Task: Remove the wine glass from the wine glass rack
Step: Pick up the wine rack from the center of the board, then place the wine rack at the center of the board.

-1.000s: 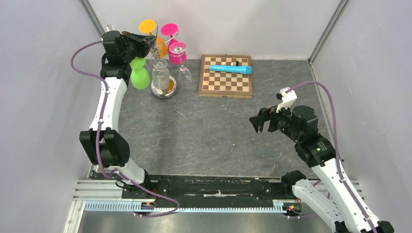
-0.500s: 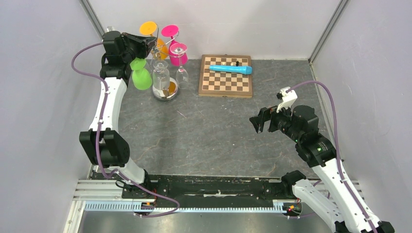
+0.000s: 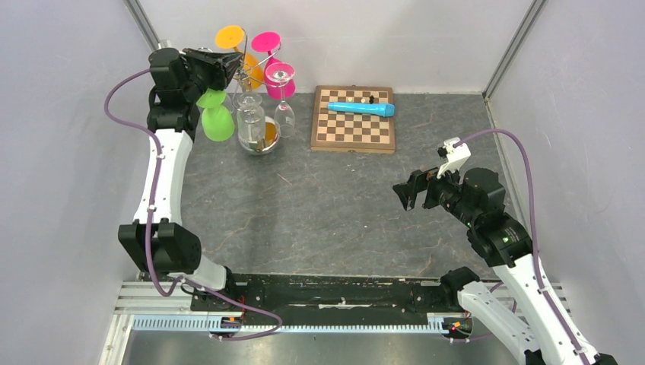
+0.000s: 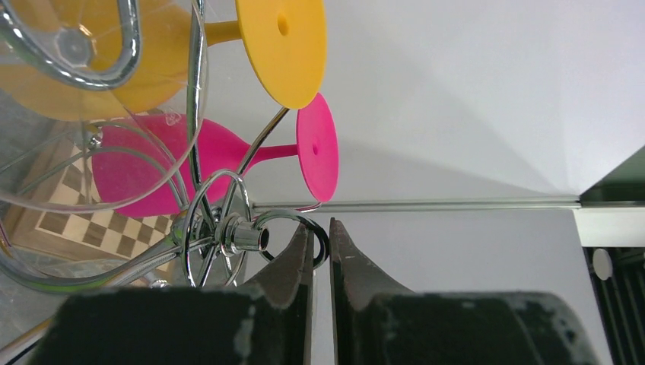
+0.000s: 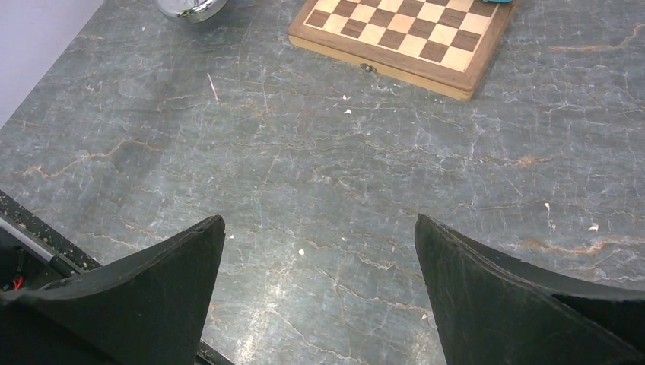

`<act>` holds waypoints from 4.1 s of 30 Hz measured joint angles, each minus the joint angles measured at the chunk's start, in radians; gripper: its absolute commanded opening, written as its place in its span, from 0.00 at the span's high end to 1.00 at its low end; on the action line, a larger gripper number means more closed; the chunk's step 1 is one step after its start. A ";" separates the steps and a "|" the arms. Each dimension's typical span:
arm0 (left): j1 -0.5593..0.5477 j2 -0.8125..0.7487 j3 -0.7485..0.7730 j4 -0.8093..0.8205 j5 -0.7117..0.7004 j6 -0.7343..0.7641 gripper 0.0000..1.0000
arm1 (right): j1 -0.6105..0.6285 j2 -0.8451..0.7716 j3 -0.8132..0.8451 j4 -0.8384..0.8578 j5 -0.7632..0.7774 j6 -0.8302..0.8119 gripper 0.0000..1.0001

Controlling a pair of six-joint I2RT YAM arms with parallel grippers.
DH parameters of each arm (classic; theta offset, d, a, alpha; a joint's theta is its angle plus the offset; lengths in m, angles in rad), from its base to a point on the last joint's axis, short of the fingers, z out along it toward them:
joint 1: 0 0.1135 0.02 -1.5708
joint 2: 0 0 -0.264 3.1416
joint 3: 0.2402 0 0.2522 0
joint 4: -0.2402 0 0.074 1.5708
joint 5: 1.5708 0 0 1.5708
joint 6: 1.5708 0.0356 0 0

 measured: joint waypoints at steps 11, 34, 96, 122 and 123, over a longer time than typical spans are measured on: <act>-0.001 -0.106 -0.044 -0.014 0.016 -0.079 0.98 | 0.000 -0.002 0.037 -0.029 0.000 0.000 0.02; -0.190 -0.181 -0.198 -0.015 -0.034 -0.115 0.98 | 0.000 -0.034 0.040 -0.057 0.001 0.000 0.02; -0.789 -0.146 -0.285 0.082 -0.271 -0.104 0.98 | 0.000 -0.018 0.303 -0.282 0.322 -0.056 0.02; -0.795 -0.114 -0.291 0.145 -0.282 -0.103 0.89 | 0.000 -0.012 0.309 -0.284 0.341 -0.068 0.02; -0.793 -0.114 -0.292 0.147 -0.282 -0.103 0.88 | 0.000 -0.012 0.309 -0.284 0.342 -0.068 0.02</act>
